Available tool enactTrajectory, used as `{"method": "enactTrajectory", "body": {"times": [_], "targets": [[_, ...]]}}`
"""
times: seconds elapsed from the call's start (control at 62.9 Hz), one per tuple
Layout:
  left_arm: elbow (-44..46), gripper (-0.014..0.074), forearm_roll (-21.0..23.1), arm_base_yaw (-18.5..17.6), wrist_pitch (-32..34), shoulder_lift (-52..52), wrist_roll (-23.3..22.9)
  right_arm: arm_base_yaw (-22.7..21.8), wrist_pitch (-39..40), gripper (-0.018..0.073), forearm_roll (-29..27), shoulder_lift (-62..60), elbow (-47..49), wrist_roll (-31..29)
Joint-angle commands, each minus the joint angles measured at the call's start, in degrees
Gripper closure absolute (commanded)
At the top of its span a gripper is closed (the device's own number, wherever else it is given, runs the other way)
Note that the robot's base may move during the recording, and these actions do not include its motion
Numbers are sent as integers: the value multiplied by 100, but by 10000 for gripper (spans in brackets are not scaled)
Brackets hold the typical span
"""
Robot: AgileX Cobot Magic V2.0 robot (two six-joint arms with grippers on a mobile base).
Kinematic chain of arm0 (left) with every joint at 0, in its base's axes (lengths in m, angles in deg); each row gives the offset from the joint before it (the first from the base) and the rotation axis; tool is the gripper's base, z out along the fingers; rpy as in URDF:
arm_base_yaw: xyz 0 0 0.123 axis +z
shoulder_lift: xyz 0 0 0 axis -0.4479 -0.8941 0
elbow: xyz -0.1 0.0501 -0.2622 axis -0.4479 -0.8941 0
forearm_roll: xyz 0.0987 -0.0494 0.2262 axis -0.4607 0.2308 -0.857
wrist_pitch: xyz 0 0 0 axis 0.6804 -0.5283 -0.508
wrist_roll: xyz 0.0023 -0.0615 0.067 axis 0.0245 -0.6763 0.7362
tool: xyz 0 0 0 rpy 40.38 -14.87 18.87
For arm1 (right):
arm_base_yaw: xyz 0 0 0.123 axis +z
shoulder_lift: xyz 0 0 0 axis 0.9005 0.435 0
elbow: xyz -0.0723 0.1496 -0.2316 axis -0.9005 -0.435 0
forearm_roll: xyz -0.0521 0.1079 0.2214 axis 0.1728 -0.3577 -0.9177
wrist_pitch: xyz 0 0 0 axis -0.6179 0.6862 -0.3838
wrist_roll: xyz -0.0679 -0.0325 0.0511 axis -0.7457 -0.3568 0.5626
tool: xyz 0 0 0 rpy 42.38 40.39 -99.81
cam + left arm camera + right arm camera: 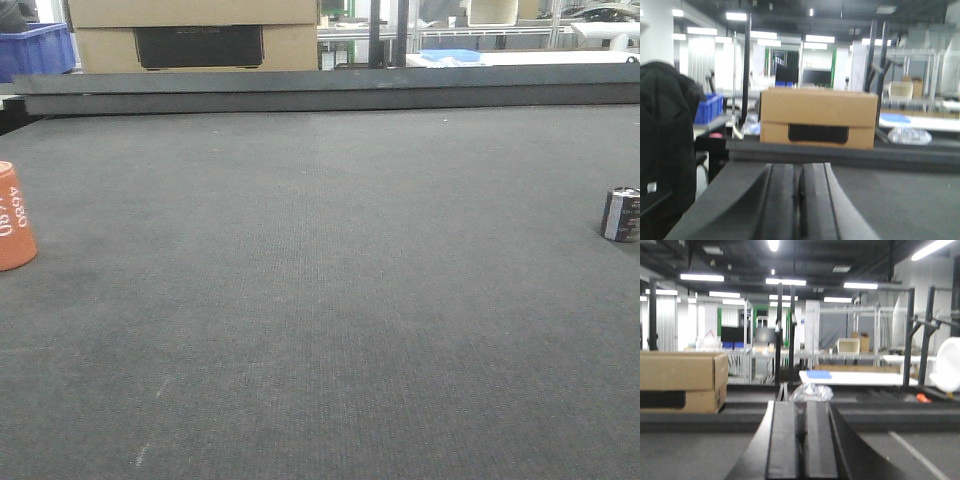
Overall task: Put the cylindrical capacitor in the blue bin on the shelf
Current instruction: 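Open both grippers and move them toward the two cylinders, then lower the right gripper over the brown capacitor and close on it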
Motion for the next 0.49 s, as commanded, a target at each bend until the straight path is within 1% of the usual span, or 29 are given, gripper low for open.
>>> {"method": "enactTrajectory", "body": {"times": [0.0, 0.095, 0.111, 0.143, 0.207, 0.223, 0.254, 0.318, 0.397, 0.429, 0.477], "targets": [[483, 439, -32, -13, -425, -437, 0, -23, -220, 442, -14, 682, 353, -10], [724, 276, -32, -13, -432, -860, 0, -10, -192, 219, -14, 1171, 474, -10], [742, 243, -32, -13, -432, -919, 0, -10, -180, 169, -14, 1286, 471, -10], [777, 202, -10, -13, -432, -1029, 0, -10, -148, 91, -14, 1473, 478, -10], [817, 123, 116, -13, -432, -1258, 0, -10, -123, -14, -14, 1748, 478, -10], [817, 93, 149, -13, -432, -1334, 0, -10, -123, -13, -14, 1870, 478, -10], [817, 62, 174, -13, -432, -1414, 0, -10, -123, -10, -14, 2005, 478, -10], [817, 23, 189, -13, -432, -1520, 0, -10, -158, -10, -14, 2189, 478, -10], [817, 11, 189, -26, -432, -1578, 0, -10, -400, -10, -14, 2353, 478, -10], [817, 14, 201, -51, -432, -1589, 0, 3, -620, -10, -14, 2435, 478, -10], [817, 15, 201, -79, -432, -1589, 0, 49, -654, -10, -14, 2528, 382, -10]]}}
